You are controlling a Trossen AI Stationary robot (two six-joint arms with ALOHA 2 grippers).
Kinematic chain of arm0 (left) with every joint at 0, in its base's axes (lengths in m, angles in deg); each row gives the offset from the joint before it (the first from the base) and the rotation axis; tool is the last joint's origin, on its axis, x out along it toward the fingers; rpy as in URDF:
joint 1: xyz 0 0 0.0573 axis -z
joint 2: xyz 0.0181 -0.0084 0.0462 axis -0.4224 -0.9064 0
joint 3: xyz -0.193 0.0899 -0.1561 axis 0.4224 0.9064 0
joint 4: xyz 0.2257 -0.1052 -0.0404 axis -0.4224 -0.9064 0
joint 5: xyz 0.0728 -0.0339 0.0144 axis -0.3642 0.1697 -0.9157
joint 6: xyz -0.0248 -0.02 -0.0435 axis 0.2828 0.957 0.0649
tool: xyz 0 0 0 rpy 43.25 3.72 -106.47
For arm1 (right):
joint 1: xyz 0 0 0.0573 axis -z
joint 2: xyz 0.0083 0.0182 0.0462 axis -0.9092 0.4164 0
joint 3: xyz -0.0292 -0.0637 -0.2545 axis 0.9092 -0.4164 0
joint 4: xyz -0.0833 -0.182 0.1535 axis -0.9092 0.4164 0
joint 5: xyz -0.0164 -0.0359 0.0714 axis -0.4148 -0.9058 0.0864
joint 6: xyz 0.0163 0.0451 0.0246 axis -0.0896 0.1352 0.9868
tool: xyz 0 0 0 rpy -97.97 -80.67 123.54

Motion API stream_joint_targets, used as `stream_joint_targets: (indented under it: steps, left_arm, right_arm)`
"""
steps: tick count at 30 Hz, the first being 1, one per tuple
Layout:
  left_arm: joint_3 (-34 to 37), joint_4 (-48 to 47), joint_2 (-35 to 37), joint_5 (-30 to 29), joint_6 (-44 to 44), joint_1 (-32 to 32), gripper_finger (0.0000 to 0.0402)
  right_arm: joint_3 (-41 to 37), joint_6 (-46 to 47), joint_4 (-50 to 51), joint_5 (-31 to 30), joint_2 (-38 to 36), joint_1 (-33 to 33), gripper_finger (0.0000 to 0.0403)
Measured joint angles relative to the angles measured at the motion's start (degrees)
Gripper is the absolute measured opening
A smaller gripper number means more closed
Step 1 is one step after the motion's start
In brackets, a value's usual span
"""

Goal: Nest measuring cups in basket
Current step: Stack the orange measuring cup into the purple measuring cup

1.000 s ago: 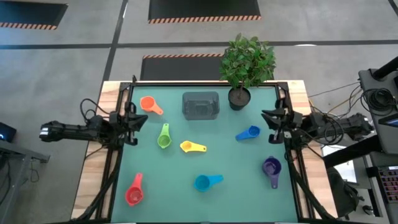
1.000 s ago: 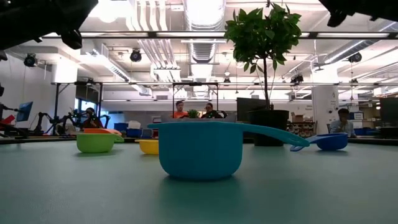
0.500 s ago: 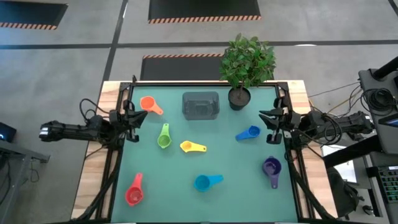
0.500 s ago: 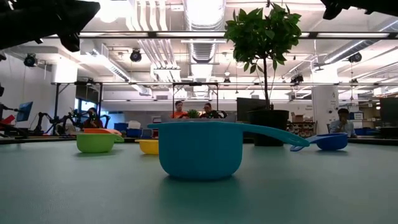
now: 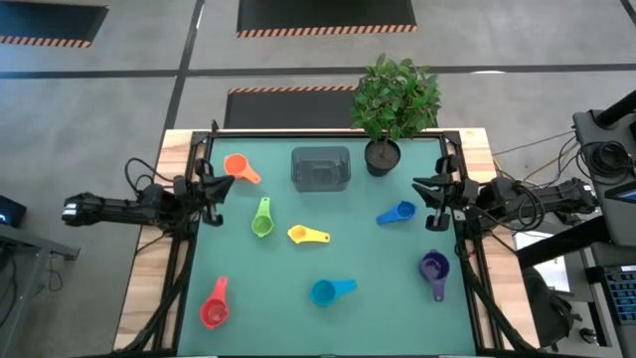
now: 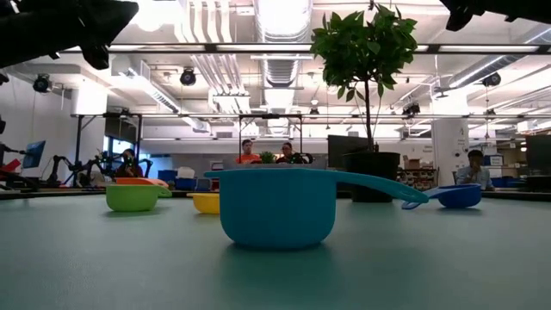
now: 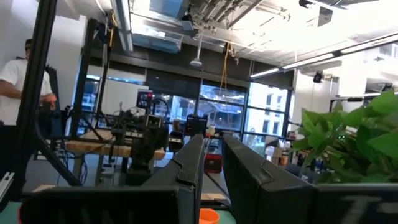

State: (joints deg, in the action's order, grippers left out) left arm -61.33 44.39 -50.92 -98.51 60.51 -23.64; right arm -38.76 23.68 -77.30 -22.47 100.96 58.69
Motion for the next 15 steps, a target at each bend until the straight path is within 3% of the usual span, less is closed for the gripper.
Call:
stream_joint_targets:
  steps: [15]
  left_arm:
    - [0.0, 0.1, -1.4, -4.2, -1.4, 0.0, 0.0001]
  right_arm:
    - [0.0, 0.0, 0.3, 0.0, 0.0, 0.0, 0.0047]
